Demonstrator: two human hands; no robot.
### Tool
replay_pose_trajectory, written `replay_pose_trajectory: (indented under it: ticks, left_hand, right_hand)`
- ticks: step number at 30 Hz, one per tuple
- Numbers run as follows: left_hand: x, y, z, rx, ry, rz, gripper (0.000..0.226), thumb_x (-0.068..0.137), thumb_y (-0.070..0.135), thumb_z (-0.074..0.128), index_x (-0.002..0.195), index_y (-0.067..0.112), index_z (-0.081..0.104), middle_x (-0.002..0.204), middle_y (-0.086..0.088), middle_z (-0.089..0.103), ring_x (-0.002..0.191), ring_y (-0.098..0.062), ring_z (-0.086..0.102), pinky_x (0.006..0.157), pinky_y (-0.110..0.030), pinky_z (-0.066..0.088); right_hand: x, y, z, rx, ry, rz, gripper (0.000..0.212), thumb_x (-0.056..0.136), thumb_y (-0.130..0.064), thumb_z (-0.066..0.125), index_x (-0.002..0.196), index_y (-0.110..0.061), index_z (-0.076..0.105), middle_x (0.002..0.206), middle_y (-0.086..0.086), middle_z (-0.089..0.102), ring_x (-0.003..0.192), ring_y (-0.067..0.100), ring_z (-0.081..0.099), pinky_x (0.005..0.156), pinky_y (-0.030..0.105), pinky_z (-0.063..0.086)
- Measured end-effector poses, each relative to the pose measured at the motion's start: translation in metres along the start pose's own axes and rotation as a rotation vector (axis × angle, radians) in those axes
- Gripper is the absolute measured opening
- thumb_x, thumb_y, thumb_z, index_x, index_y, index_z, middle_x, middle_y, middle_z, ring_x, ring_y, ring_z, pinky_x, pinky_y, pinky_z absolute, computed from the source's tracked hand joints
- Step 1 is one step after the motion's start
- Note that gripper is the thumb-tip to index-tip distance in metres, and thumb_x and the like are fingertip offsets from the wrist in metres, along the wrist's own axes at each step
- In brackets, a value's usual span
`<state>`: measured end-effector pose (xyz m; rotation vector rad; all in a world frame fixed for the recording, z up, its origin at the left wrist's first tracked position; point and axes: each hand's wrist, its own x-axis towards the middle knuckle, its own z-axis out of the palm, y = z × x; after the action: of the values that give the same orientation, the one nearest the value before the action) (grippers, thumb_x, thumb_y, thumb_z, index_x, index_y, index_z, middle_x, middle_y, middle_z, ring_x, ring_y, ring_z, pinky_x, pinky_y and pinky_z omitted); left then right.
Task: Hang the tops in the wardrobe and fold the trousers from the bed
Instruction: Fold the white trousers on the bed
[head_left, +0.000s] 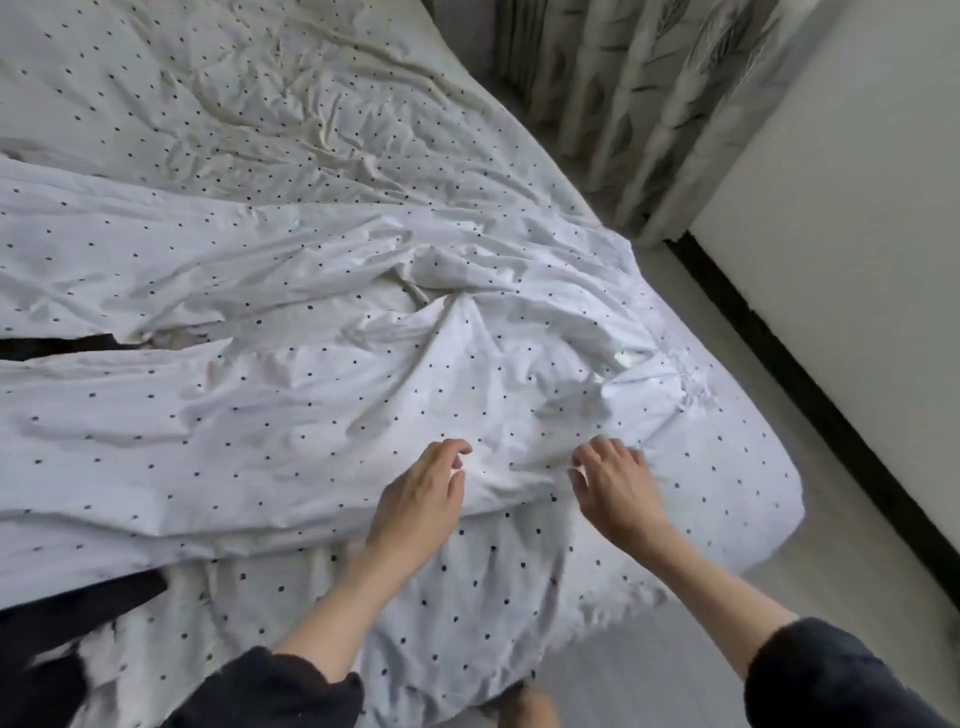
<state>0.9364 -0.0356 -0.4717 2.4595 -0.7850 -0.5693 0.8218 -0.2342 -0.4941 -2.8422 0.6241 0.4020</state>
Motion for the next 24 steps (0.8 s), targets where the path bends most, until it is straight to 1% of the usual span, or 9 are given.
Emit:
replay_pose_trajectory:
  ticks: [2,5,9,11,14,16,19,22,24]
  left_hand:
    - [-0.009,0.003,0.02,0.098,-0.024,0.043,0.027,0.084,0.02,0.064,0.11,0.018,0.058,0.105,0.005,0.061,0.091,-0.02,0.061,0.074,-0.031,0.045]
    - [-0.011,-0.009,0.038,0.384,-0.027,0.13,0.048,0.048,0.023,0.09,0.091,0.017,0.069,0.093,-0.001,0.067,0.082,-0.022,0.066,0.066,-0.034,0.051]
    - [0.002,-0.024,0.044,0.558,0.013,0.139,0.048,0.039,-0.007,0.082,0.081,0.012,0.07,0.091,-0.009,0.066,0.078,-0.027,0.065,0.062,-0.034,0.051]
    - [0.009,-0.023,0.037,0.526,0.077,0.129,0.037,0.043,-0.012,0.078,0.075,0.006,0.068,0.081,-0.012,0.064,0.068,-0.029,0.063,0.056,-0.034,0.049]
    - [0.015,-0.022,0.016,0.476,0.154,0.035,0.024,0.056,-0.011,0.075,0.074,0.003,0.068,0.075,-0.014,0.059,0.063,-0.032,0.058,0.052,-0.037,0.047]
    - [0.019,-0.025,-0.008,0.468,0.213,-0.012,0.021,0.061,-0.01,0.073,0.078,0.003,0.068,0.076,-0.016,0.058,0.066,-0.035,0.058,0.053,-0.04,0.046]
    - [0.032,-0.033,-0.046,0.416,0.327,-0.066,0.015,0.074,-0.006,0.066,0.087,0.003,0.068,0.081,-0.018,0.059,0.073,-0.038,0.058,0.06,-0.045,0.047]
    - [0.06,-0.034,-0.082,0.329,0.436,-0.097,0.014,0.087,0.001,0.057,0.096,0.002,0.067,0.091,-0.02,0.061,0.085,-0.041,0.058,0.069,-0.047,0.045]
    - [0.087,-0.032,-0.102,0.238,0.513,-0.14,0.017,0.09,0.003,0.051,0.1,0.002,0.065,0.099,-0.022,0.061,0.093,-0.041,0.056,0.073,-0.046,0.043]
  right_hand:
    - [-0.003,0.015,0.01,-0.062,0.007,-0.088,0.033,0.081,-0.034,0.068,0.105,-0.012,0.064,0.109,0.007,0.062,0.107,0.027,0.058,0.098,0.046,0.039]
    - [0.002,0.033,0.024,-0.184,0.049,-0.194,0.061,0.051,-0.037,0.088,0.102,-0.012,0.068,0.106,0.007,0.065,0.101,0.025,0.064,0.091,0.055,0.047]
    - [0.019,0.04,0.037,-0.212,0.161,-0.215,0.049,0.052,-0.01,0.083,0.099,-0.012,0.069,0.099,0.007,0.065,0.092,0.025,0.064,0.087,0.049,0.049]
    - [0.022,0.041,0.036,-0.173,0.216,-0.172,0.042,0.052,0.004,0.076,0.091,-0.009,0.068,0.092,0.009,0.064,0.085,0.028,0.064,0.083,0.047,0.049]
    - [0.022,0.045,0.026,-0.126,0.17,-0.107,0.028,0.06,0.003,0.075,0.085,-0.005,0.066,0.09,0.012,0.064,0.083,0.032,0.064,0.08,0.045,0.05]
    - [0.026,0.048,0.01,-0.091,0.112,-0.092,0.017,0.078,-0.008,0.068,0.093,-0.004,0.061,0.094,0.012,0.063,0.088,0.034,0.062,0.085,0.045,0.045]
    - [0.041,0.052,-0.022,-0.073,0.158,-0.015,0.021,0.094,-0.024,0.052,0.102,-0.005,0.053,0.089,0.013,0.065,0.087,0.032,0.061,0.087,0.041,0.037]
    - [0.065,0.046,-0.061,-0.005,0.283,0.022,0.014,0.093,-0.017,0.054,0.095,-0.004,0.05,0.075,0.016,0.062,0.073,0.035,0.059,0.07,0.037,0.032]
    - [0.085,0.039,-0.079,-0.016,0.331,0.053,0.013,0.092,-0.008,0.05,0.103,-0.004,0.053,0.087,0.017,0.063,0.082,0.035,0.058,0.07,0.038,0.031]
